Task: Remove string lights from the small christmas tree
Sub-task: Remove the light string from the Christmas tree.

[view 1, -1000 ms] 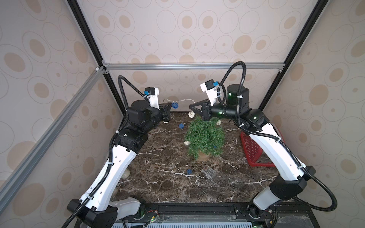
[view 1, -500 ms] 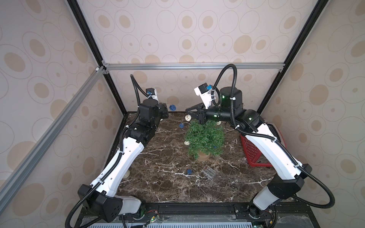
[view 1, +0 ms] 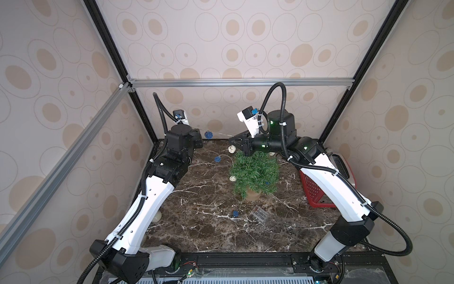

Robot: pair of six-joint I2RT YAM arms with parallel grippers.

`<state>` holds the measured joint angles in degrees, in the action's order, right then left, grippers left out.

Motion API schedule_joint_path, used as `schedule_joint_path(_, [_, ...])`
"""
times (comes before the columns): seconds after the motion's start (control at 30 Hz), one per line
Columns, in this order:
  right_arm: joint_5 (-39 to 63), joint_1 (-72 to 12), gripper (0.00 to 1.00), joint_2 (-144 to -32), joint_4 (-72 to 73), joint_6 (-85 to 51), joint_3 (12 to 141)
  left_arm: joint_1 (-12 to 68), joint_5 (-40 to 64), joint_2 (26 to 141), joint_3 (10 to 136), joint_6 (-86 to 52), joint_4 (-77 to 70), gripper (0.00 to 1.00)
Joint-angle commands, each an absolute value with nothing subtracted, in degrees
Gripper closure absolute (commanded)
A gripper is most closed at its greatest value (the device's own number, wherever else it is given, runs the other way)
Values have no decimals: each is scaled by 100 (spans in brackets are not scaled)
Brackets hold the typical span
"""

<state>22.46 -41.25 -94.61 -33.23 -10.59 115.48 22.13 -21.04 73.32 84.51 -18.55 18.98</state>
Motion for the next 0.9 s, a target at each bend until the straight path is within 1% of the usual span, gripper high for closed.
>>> schedule_joint_path(0.0, [2153, -4113, 100, -9414, -3493, -948, 11717, 2073, -2230, 7112, 8436, -1922, 2037, 100])
schedule_joint_path(0.2, [2182, -4140, 99, -9328, -3485, -936, 11611, 2074, -1547, 6628, 8331, -2193, 1952, 100])
schedule_joint_path(0.37, [2272, -4237, 96, -9174, -3523, -853, 11452, 2081, -267, 6484, 8373, -2414, 1842, 100])
schedule_joint_path(0.6, [2200, -4582, 91, -8781, -3544, -737, 10919, 2116, 1012, 6085, 8138, -2776, 1392, 100])
schedule_joint_path(0.73, [2117, -4834, 78, -8442, -3475, -630, 10363, 2396, 1446, 6016, 8187, -2763, 1376, 100])
schedule_joint_path(0.8, [2106, -4902, 68, -8265, -3336, -599, 10042, 2507, 1678, 6012, 8165, -2811, 1303, 100])
schedule_joint_path(0.87, [2145, -4970, 53, -8059, -3176, -548, 9694, 2679, 1810, 6003, 8173, -2804, 1295, 100])
